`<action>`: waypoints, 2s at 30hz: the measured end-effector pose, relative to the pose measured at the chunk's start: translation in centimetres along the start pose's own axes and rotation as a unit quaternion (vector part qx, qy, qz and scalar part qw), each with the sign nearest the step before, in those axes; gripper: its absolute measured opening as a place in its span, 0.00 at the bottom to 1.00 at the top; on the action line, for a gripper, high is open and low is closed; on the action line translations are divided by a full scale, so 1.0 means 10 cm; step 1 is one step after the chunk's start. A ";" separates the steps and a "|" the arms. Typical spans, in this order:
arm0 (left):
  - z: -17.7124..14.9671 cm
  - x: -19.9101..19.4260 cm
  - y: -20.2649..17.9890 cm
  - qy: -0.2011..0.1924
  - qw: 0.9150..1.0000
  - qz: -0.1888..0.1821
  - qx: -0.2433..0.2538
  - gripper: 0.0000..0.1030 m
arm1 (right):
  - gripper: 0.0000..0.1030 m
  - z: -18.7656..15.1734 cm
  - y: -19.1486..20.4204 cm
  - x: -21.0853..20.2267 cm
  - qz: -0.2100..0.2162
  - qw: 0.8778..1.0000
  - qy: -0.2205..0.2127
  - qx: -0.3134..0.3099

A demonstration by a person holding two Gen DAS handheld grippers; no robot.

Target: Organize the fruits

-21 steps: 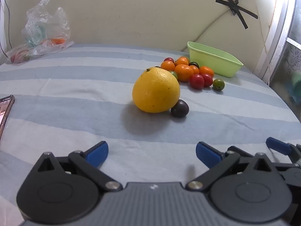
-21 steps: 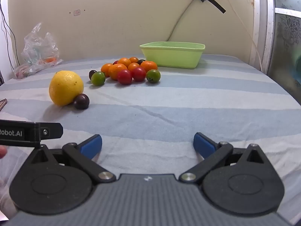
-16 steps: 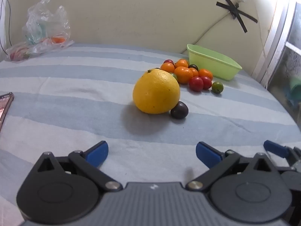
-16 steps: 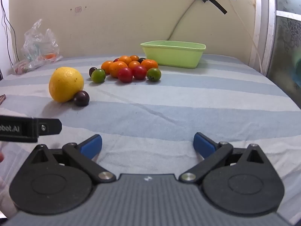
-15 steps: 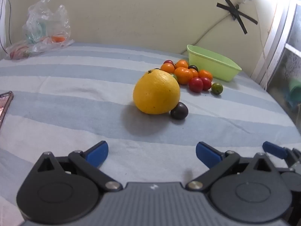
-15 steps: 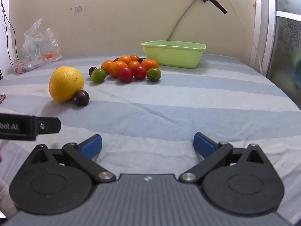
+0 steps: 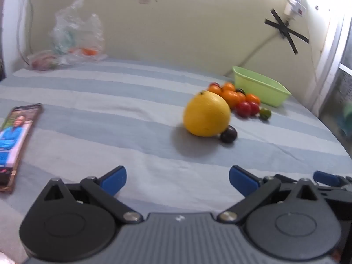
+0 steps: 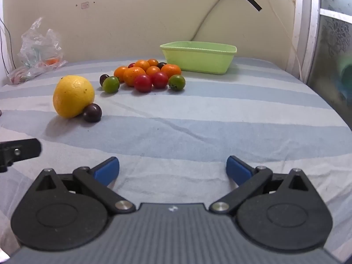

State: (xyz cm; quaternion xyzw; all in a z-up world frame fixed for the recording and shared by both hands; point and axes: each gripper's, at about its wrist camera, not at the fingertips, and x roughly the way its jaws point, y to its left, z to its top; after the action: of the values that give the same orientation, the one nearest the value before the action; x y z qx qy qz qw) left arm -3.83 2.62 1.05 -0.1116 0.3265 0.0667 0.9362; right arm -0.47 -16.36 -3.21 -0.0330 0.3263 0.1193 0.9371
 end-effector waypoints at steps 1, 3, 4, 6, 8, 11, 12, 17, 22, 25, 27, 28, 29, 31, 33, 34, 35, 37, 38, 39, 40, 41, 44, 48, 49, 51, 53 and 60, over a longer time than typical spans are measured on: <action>-0.01 -0.03 0.00 -0.006 1.000 0.006 0.003 1.00 | 1.00 0.01 0.00 -0.01 0.001 1.000 0.004 0.005; -0.01 -0.05 -0.01 -0.008 1.000 0.018 0.015 1.00 | 1.00 0.03 0.00 -0.01 0.006 1.000 0.011 0.015; -0.01 -0.04 -0.03 -0.005 0.999 0.024 0.021 1.00 | 1.00 0.04 0.01 -0.01 0.009 1.000 0.013 0.018; -0.02 -0.02 -0.05 0.002 0.999 0.033 0.029 1.00 | 1.00 0.03 0.02 -0.02 0.010 1.000 0.016 0.023; -0.03 0.02 -0.05 0.009 0.999 0.034 0.032 1.00 | 1.00 0.02 0.03 -0.03 0.011 0.999 0.018 0.025; -0.06 0.10 -0.04 0.034 0.999 0.027 0.025 1.00 | 1.00 0.01 0.05 -0.05 0.009 0.999 0.021 0.026; -0.07 0.13 -0.04 0.042 0.999 0.026 0.023 1.00 | 1.00 0.00 0.05 -0.06 0.009 0.999 0.021 0.028; -0.13 0.15 -0.11 0.042 0.997 0.040 0.047 1.00 | 1.00 0.00 0.04 -0.07 0.011 0.999 0.019 0.041; -0.12 0.14 -0.12 0.043 0.997 0.043 0.050 1.00 | 1.00 -0.01 0.06 -0.08 0.009 0.999 0.018 0.038; -0.11 0.14 -0.12 0.042 0.997 0.044 0.049 1.00 | 1.00 -0.01 0.10 -0.08 0.002 0.999 0.023 0.028; -0.11 0.14 -0.12 0.042 0.997 0.044 0.048 1.00 | 1.00 -0.02 0.10 -0.08 -0.001 0.999 0.024 0.024; -0.11 0.14 -0.12 0.041 0.997 0.044 0.047 1.00 | 1.00 -0.02 0.10 -0.08 -0.001 0.999 0.024 0.024; -0.11 0.14 -0.11 0.041 0.997 0.045 0.046 1.00 | 1.00 -0.02 0.10 -0.08 -0.001 0.999 0.023 0.025; -0.11 0.14 -0.11 0.041 0.997 0.044 0.046 1.00 | 1.00 -0.02 0.09 -0.08 0.000 0.999 0.023 0.027; -0.11 0.13 -0.11 0.041 0.997 0.044 0.046 1.00 | 1.00 -0.02 0.10 -0.08 -0.001 0.999 0.022 0.026; -0.11 0.13 -0.10 0.040 0.997 0.044 0.045 1.00 | 1.00 -0.02 0.10 -0.08 -0.001 0.999 0.022 0.025; -0.11 0.13 -0.10 0.040 0.997 0.043 0.045 1.00 | 1.00 -0.02 0.10 -0.08 -0.002 0.999 0.022 0.025; -0.11 0.13 -0.10 0.039 0.997 0.042 0.043 1.00 | 1.00 -0.02 0.10 -0.08 -0.003 0.999 0.022 0.024; -0.11 0.13 -0.09 0.039 0.998 0.041 0.042 1.00 | 1.00 -0.02 0.11 -0.07 -0.004 0.999 0.022 0.023; -0.11 0.12 -0.09 0.039 0.998 0.041 0.041 1.00 | 1.00 -0.02 0.11 -0.07 -0.005 0.999 0.022 0.022; -0.11 0.12 -0.09 0.038 0.998 0.040 0.041 1.00 | 1.00 -0.02 0.12 -0.07 -0.006 1.000 0.022 0.021; -0.11 0.12 -0.08 0.038 0.998 0.040 0.041 1.00 | 1.00 -0.02 0.12 -0.07 -0.006 1.000 0.022 0.020; -0.11 0.12 -0.08 0.038 0.998 0.039 0.040 1.00 | 1.00 -0.02 0.12 -0.06 -0.007 1.000 0.022 0.020; -0.12 0.12 -0.09 0.039 0.997 0.041 0.044 1.00 | 1.00 -0.02 0.12 -0.06 -0.007 0.999 0.024 0.020; -0.12 0.12 -0.10 0.040 0.997 0.041 0.045 1.00 | 1.00 -0.02 0.13 -0.05 -0.007 0.999 0.024 0.020; -0.12 0.13 -0.11 0.041 0.997 0.043 0.050 1.00 | 1.00 -0.02 0.13 -0.05 -0.007 0.999 0.025 0.020; -0.12 0.13 -0.13 0.043 0.997 0.045 0.056 1.00 | 1.00 -0.02 0.13 -0.05 -0.007 0.999 0.026 0.020; -0.13 0.14 -0.14 0.044 0.996 0.047 0.059 1.00 | 1.00 -0.02 0.13 -0.05 -0.008 0.999 0.026 0.019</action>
State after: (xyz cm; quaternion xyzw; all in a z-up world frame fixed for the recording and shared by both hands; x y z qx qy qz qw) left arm -3.21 1.04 -0.57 -0.0437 0.3760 0.0862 0.9216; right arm -1.32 -15.24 -3.02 -0.0206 0.3523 0.1049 0.9297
